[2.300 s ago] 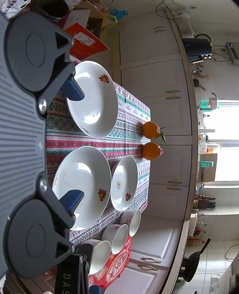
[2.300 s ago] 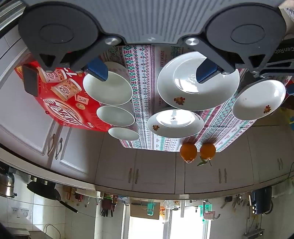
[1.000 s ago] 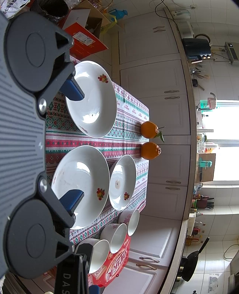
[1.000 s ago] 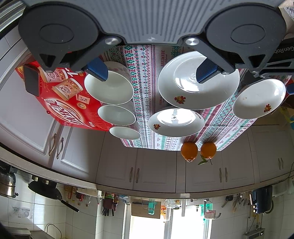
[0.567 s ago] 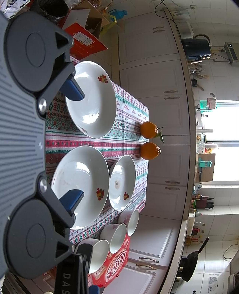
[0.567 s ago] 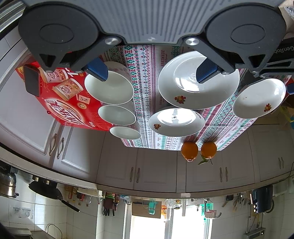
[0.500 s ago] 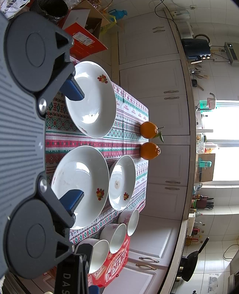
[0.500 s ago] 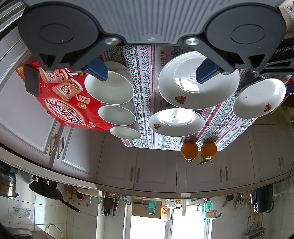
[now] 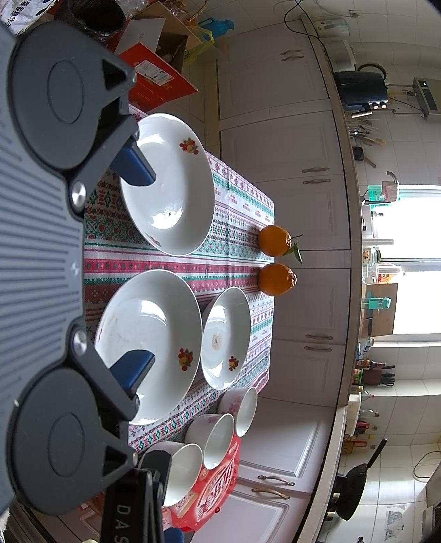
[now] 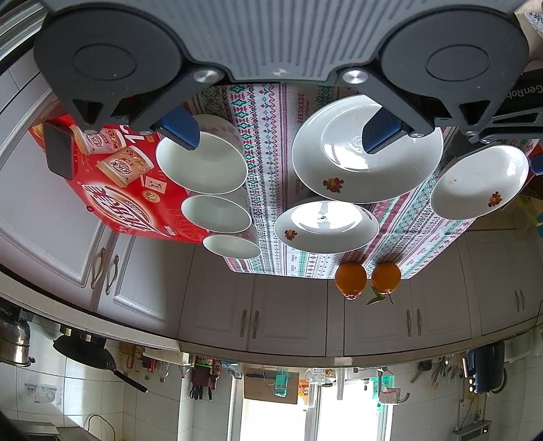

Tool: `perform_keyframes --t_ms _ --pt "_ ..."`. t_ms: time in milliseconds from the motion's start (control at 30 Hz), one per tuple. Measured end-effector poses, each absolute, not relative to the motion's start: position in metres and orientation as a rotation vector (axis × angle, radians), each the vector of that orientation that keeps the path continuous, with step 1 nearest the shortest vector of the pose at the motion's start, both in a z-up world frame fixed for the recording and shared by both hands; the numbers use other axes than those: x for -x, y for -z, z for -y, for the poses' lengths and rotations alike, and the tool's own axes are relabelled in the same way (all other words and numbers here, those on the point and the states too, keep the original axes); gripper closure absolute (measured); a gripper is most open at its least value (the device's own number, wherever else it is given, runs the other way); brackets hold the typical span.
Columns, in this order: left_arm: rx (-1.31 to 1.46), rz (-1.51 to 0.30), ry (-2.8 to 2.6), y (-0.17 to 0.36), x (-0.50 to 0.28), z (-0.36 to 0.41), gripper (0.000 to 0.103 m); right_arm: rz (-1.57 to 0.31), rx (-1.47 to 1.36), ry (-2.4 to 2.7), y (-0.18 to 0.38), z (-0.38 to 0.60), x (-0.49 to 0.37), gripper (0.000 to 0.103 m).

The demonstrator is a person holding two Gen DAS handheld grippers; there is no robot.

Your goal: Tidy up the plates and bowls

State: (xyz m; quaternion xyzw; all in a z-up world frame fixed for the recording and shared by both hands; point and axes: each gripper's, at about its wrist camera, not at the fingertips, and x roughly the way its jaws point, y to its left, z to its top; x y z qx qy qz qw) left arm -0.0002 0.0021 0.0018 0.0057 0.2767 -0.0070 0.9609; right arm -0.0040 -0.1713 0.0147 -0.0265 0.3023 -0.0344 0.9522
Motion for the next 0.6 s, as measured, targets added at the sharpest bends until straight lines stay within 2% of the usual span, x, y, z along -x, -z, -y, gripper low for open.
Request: perform_keyframes --t_ms 600 --pt "-0.020 -0.577 0.018 0.000 -0.011 -0.007 0.001 -0.621 0.089 0.021 -0.018 0.165 -0.010 0.000"
